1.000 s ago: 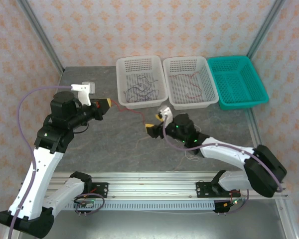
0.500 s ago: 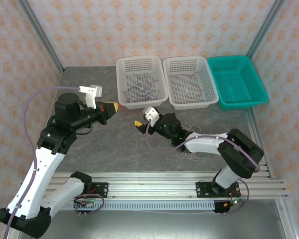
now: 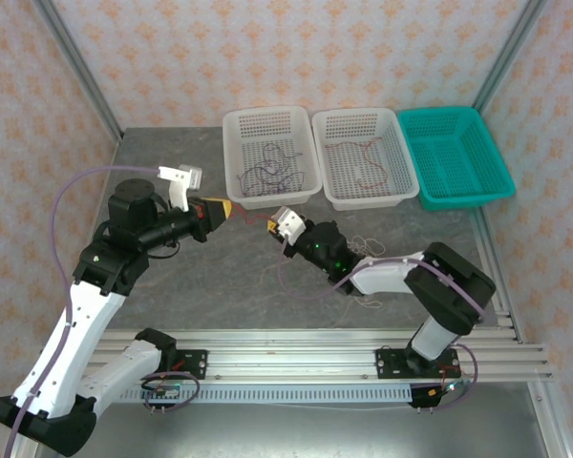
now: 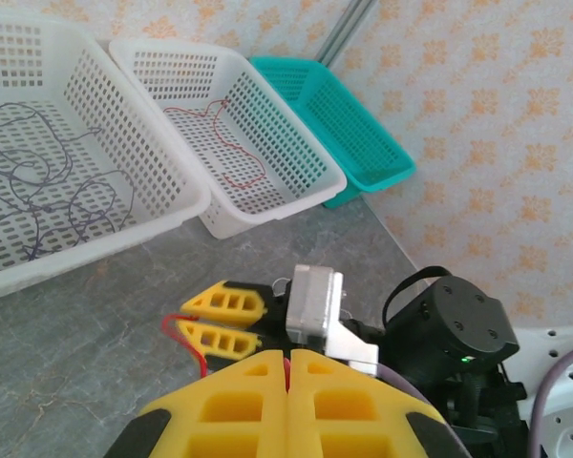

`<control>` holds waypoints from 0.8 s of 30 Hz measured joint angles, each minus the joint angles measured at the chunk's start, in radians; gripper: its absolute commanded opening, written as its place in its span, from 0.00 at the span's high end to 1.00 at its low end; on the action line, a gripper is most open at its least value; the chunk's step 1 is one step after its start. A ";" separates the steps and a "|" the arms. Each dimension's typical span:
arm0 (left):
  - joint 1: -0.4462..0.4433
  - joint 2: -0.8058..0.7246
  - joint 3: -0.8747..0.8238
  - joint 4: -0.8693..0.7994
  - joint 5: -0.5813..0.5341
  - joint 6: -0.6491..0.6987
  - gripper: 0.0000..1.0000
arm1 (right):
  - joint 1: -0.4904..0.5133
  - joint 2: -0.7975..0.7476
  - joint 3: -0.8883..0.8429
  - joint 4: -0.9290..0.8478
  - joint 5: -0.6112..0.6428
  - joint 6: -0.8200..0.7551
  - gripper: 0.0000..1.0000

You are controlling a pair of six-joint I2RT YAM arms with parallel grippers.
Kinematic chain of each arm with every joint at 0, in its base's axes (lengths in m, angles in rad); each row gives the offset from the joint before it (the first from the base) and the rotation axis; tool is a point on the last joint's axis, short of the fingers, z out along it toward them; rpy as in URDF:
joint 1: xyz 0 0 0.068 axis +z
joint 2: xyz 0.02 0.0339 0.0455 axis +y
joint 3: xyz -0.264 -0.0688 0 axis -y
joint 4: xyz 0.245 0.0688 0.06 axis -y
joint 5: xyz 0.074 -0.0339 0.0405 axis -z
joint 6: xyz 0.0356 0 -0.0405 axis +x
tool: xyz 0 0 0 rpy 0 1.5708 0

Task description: Untangle the cables

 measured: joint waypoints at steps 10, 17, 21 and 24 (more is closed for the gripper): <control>0.000 -0.042 0.000 -0.021 -0.035 0.025 0.61 | 0.000 -0.029 -0.011 0.021 -0.001 0.016 1.00; 0.000 -0.056 -0.018 -0.006 -0.040 0.037 0.26 | -0.014 -0.136 -0.024 -0.040 0.038 0.015 1.00; 0.000 -0.109 -0.032 0.017 -0.045 0.035 0.06 | -0.062 -0.189 -0.013 -0.104 0.079 0.014 1.00; 0.000 -0.169 -0.059 0.061 -0.035 0.034 0.00 | -0.123 -0.209 0.034 -0.167 0.113 0.008 1.00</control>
